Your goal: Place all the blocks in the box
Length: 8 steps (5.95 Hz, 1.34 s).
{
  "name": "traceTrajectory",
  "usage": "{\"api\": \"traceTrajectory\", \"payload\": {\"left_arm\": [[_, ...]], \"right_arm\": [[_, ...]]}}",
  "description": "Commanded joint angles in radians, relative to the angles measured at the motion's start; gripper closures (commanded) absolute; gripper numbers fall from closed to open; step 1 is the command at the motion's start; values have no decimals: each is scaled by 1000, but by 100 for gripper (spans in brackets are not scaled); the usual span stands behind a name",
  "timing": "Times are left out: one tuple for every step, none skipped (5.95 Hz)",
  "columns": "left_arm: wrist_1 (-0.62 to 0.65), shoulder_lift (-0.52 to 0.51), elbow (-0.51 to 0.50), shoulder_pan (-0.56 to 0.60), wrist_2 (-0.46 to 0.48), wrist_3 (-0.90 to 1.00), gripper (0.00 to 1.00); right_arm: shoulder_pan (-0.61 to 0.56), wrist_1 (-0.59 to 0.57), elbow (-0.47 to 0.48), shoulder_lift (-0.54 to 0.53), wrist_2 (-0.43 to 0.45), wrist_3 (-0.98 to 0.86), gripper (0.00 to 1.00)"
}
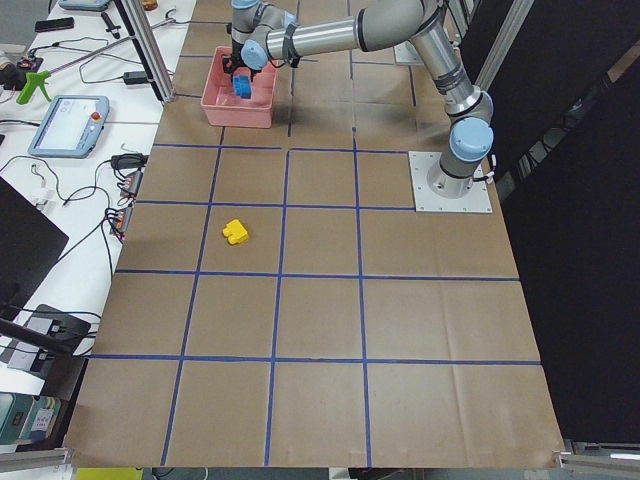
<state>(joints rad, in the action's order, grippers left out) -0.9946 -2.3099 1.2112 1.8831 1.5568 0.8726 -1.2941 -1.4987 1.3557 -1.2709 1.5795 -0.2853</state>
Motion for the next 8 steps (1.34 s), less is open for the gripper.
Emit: {"api": "traceTrajectory", "payload": {"left_arm": [[-18, 36, 11, -7, -1, -21, 1], [-135, 90, 22, -80, 0, -20, 1], [-259, 137, 24, -173, -3, -18, 1], [-335, 177, 24, -247, -6, -24, 1], [-417, 211, 22, -322, -6, -35, 1], [-455, 221, 22, -408, -11, -43, 1], [-453, 224, 24, -489, -9, -87, 1], [-452, 216, 25, -578, -6, -68, 1]], "right_arm": [[1, 0, -1, -2, -1, 0, 63], [-1, -3, -4, -5, -3, 2, 62], [-11, -5, -9, -5, -3, 26, 62], [-45, -5, -41, 2, -10, 78, 62], [-122, -5, -94, 37, -12, 183, 62], [-217, -6, -169, 98, -15, 310, 62], [-303, -14, -244, 173, -69, 447, 62], [-373, -27, -333, 265, -75, 541, 63]]}}
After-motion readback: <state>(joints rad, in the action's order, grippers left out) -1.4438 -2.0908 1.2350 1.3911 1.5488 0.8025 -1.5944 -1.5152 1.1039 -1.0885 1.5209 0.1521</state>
